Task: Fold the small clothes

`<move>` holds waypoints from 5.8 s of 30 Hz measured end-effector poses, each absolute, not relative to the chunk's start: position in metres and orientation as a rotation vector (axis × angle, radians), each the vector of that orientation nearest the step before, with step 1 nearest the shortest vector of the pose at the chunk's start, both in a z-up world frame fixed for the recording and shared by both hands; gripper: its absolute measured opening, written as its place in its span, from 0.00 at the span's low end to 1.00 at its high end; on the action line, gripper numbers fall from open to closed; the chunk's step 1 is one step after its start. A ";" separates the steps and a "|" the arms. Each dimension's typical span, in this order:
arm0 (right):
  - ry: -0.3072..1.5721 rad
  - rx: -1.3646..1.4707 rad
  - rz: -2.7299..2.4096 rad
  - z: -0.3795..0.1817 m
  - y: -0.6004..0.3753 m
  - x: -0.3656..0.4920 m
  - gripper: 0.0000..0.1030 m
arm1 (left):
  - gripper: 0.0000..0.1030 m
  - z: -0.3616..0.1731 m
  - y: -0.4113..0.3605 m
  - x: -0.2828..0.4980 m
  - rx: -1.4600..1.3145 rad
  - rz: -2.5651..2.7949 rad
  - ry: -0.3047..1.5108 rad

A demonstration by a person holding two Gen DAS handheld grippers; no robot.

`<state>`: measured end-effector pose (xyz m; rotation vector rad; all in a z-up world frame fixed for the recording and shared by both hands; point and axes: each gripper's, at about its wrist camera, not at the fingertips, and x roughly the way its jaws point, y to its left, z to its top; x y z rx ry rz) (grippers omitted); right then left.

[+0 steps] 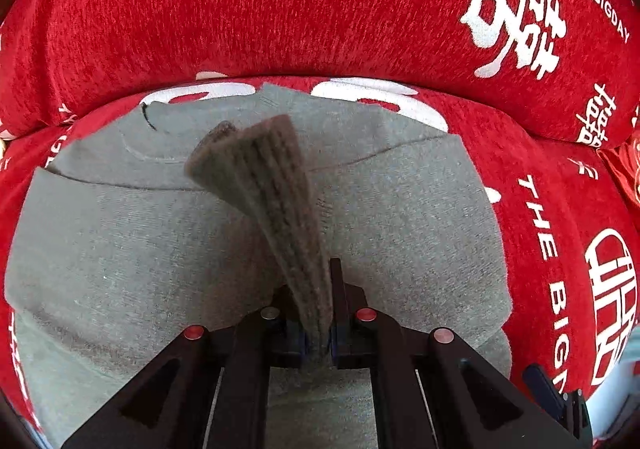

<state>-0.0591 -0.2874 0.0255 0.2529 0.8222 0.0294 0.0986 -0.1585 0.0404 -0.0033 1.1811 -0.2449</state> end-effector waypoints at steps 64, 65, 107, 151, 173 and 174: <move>0.976 0.341 0.105 0.034 -0.264 0.058 0.18 | 0.88 0.024 -0.042 0.087 -0.093 -0.235 1.074; 0.970 0.360 0.110 0.035 -0.268 0.055 0.19 | 0.88 0.022 -0.047 0.085 -0.053 -0.225 1.070; 0.977 0.004 0.055 0.078 -0.185 0.005 0.65 | 0.90 0.035 0.010 0.047 0.042 -0.032 1.034; 0.864 -0.080 0.051 0.062 -0.170 -0.180 0.79 | 0.99 0.009 0.048 -0.128 0.038 -0.121 0.945; 1.023 -0.063 0.044 0.052 -0.189 -0.242 0.72 | 0.96 -0.027 0.129 -0.186 -0.360 -0.078 1.150; 1.010 -0.065 0.054 0.054 -0.188 -0.244 0.58 | 0.90 -0.024 0.127 -0.187 -0.358 -0.085 1.145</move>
